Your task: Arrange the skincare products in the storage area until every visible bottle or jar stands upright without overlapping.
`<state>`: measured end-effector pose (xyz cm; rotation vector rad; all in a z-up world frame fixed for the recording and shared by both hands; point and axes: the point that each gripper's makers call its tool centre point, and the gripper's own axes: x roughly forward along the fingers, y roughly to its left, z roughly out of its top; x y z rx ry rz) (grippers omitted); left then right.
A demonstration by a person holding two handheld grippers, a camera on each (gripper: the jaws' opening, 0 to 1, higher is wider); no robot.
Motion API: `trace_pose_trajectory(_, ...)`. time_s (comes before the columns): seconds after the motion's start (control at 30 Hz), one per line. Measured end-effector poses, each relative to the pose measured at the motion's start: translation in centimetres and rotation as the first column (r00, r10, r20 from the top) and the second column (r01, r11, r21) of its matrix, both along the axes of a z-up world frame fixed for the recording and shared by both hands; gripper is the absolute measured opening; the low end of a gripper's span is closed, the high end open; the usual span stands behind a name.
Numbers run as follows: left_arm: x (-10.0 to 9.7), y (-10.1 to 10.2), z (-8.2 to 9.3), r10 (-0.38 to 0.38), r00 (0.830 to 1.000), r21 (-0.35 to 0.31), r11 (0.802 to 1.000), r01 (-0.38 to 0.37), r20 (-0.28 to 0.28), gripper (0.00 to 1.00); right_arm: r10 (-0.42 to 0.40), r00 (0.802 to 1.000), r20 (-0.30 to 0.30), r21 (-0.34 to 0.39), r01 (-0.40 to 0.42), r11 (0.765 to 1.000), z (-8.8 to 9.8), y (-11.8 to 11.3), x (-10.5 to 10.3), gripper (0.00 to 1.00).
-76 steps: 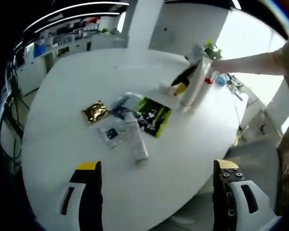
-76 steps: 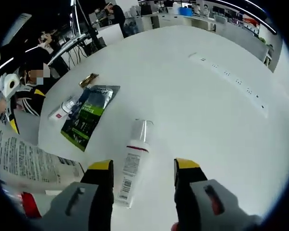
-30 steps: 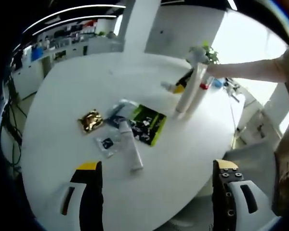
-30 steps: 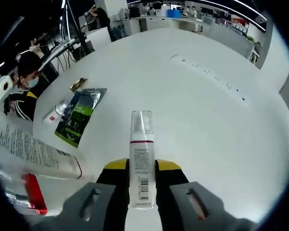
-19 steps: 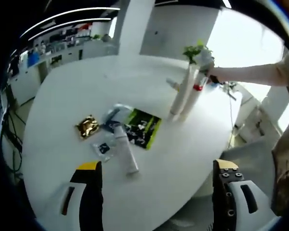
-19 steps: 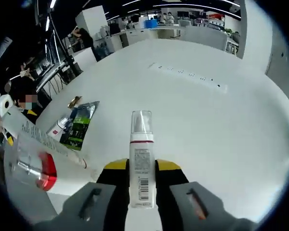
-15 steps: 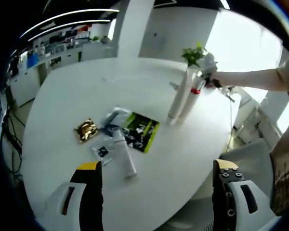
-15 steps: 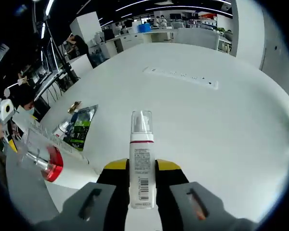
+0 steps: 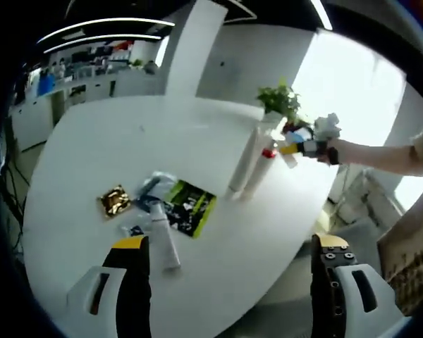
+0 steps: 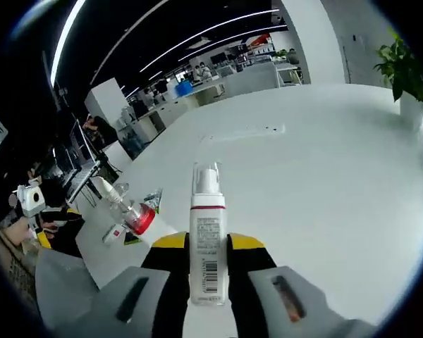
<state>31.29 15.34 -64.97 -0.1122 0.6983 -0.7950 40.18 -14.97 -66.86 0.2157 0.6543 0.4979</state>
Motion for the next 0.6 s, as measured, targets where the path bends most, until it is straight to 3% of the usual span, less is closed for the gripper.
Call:
trace_pose_trajectory(0.2,-0.8,-0.8,0.7,-0.012,1.0,-0.039,0.999,0.012,-0.003,0.93,-0.034,0.999,0.009,0.056,0.033,0.998,-0.2,0.6,-2.8,0.19)
trace_pose_trajectory(0.33,-1.2,-1.4,1.4,-0.02,1.0,-0.064,0.998,0.02,0.0,0.92,-0.041,0.998,0.045,0.125,0.036,0.992,0.8,1.7,-3.8,0.19)
trace_pose_trajectory(0.4,-1.5,-1.8,1.7,-0.029,1.0,-0.076,0.997,0.029,0.002,0.92,-0.029,0.995,0.092,0.153,0.014,0.988,1.5,2.8,-4.3,0.19)
trace_pose_trajectory(0.43,-1.6,-2.0,1.9,-0.033,0.999,-0.084,0.996,0.033,0.002,0.92,-0.033,0.994,0.107,0.2,0.011,0.98,1.8,3.6,-4.5,0.19)
trace_pose_trajectory(0.6,-2.3,-3.2,2.2,-0.05,0.999,-0.109,0.993,0.049,-0.001,0.92,0.023,0.991,0.133,0.292,-0.061,0.954,2.4,7.4,-6.2,0.19)
